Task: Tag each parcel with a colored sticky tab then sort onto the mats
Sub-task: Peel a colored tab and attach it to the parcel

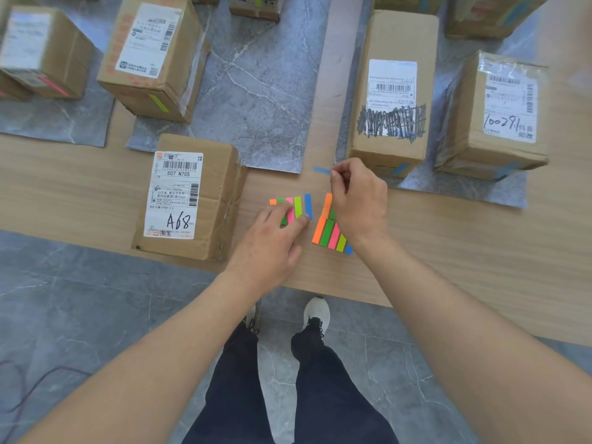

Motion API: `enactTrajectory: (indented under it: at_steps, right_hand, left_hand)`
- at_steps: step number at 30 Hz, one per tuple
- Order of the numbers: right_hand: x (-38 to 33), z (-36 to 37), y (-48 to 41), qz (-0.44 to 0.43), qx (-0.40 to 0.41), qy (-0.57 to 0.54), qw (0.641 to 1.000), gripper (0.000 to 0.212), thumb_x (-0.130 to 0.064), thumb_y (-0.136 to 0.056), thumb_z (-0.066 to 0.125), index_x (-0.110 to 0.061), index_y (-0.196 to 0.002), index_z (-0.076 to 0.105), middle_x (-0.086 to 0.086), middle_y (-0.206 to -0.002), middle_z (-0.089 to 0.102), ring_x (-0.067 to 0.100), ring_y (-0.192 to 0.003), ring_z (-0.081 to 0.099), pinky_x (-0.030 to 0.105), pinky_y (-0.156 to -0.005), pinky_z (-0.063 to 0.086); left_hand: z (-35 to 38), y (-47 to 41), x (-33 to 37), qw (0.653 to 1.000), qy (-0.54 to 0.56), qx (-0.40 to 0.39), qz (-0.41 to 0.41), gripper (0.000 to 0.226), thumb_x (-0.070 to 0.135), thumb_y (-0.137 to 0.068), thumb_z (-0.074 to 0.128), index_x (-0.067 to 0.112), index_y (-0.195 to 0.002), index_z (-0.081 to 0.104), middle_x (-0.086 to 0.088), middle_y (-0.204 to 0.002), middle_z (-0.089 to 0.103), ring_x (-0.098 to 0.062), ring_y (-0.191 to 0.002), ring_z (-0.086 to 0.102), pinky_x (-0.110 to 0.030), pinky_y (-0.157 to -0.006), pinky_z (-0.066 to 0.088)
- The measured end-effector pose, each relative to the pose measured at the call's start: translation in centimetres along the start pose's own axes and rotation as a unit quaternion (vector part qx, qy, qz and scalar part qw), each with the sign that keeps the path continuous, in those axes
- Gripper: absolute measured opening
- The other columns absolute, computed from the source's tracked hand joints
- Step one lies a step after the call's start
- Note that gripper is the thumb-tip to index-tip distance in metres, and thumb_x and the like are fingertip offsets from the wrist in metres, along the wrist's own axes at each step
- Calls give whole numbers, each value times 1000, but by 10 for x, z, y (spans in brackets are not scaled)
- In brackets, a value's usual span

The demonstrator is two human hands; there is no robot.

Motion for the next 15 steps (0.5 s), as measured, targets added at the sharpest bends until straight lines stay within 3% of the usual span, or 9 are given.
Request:
enactTrajectory:
  at_steps: [3,6,7,9,10,11,15]
  right_hand:
    - [-7,-9,5,-10,27,-72,997,5,-10,-93,67,-8,-95,71,0,-83,72,11,-74,63,22,-72,50]
    - [-17,-16,16,-35,43,-129,990,4,-8,-90,72,-7,-93,75,1,-85,74,8,-75,66,16,-74,53]
    - [-21,-19,20,-46,51,-144,987,4,-7,-89,73,-7,-92,76,2,-85,74,8,-76,67,18,-75,55]
    - [-31,-25,26,-71,62,-168,981,5,-5,-89,75,-7,-93,77,3,-88,75,10,-78,70,23,-77,58]
    - [-36,-27,28,-86,65,-174,979,5,-4,-88,76,-6,-92,78,4,-89,75,11,-80,71,24,-78,59]
    - [-40,-29,30,-100,67,-178,977,5,-3,-88,76,-5,-92,78,4,-91,75,10,-81,71,25,-78,59]
    - [-56,-38,37,-144,75,-175,971,5,0,-86,78,-2,-91,80,7,-95,74,9,-83,72,24,-80,60]
  left_hand:
    - [-6,-6,2,1000,22,16,2,46,27,-86,43,16,-125,65,-11,-126,55,-31,-109,52,-39,-90,48]
    - [-26,-17,-10,973,203,63,-93,29,23,-94,54,15,-115,72,-4,-109,65,-22,-99,62,-30,-90,47]
    - [-30,-18,-20,936,303,76,-163,22,23,-95,60,17,-110,75,0,-105,70,-18,-98,65,-29,-91,49]
    - [-28,-15,-31,811,505,88,-283,13,26,-93,67,18,-96,77,0,-98,76,-15,-92,70,-35,-94,55]
    - [-28,-14,-32,755,570,90,-312,13,26,-92,69,16,-93,77,-3,-97,76,-15,-90,70,-37,-92,57]
    - [-30,-15,-31,721,607,89,-323,15,26,-92,71,13,-92,77,-4,-96,76,-16,-89,70,-35,-90,58]
    - [-40,-16,-26,667,664,74,-329,13,21,-89,76,9,-87,76,-6,-87,73,-20,-86,67,-30,-85,57]
Point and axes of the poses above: each hand's wrist, its own y-axis away from the middle knuckle, its own z-axis out of the palm, x = y × z, the point moved 10 cm from there along -y, towards the middle knuckle
